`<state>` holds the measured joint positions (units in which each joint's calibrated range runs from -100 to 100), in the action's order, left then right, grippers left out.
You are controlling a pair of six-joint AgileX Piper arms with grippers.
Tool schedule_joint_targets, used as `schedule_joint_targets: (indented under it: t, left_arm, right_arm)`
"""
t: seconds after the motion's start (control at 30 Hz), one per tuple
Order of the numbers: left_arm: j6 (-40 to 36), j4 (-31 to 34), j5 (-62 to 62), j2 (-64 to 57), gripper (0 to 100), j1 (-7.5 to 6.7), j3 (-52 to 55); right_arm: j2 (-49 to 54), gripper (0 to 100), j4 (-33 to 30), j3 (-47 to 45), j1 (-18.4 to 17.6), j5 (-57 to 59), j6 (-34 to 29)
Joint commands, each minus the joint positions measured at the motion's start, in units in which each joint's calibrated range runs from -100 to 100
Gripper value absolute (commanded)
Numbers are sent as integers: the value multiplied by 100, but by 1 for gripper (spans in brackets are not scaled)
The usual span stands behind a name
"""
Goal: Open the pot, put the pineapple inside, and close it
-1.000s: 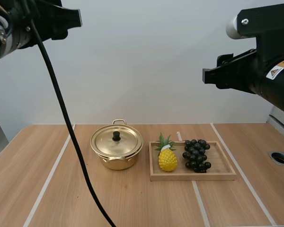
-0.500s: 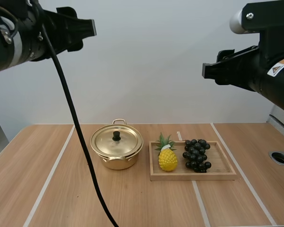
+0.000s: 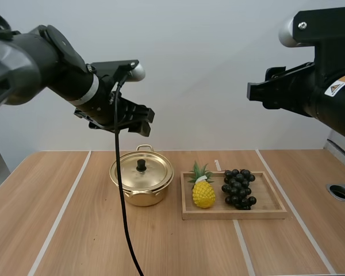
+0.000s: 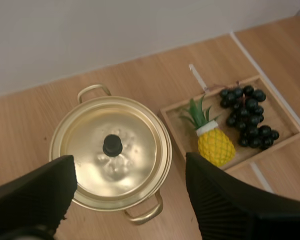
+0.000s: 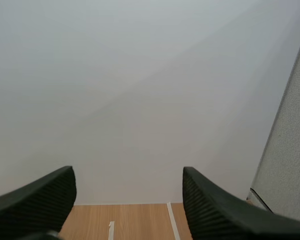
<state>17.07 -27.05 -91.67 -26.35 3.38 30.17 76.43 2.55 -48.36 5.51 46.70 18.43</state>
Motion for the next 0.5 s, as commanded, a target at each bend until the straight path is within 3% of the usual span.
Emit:
schedule_joint_targets:
  t: [0.0, 0.2, 0.27, 0.47]
  left_arm:
    - [59, 51, -164, 482, 100, 9, -240]
    - [262, 52, -164, 1210, 100, 9, -582]
    - [326, 167, -164, 1369, 100, -49, -629]
    - [372, 915, 132, 1706, 100, -540, -638]
  right_arm:
    - [3, 100, 14, 48, 30, 50, 21]
    - [3, 100, 14, 48, 38, 51, 21]
    - [3, 100, 14, 48, 61, 51, 21]
    - [3, 100, 14, 48, 116, 51, 21]
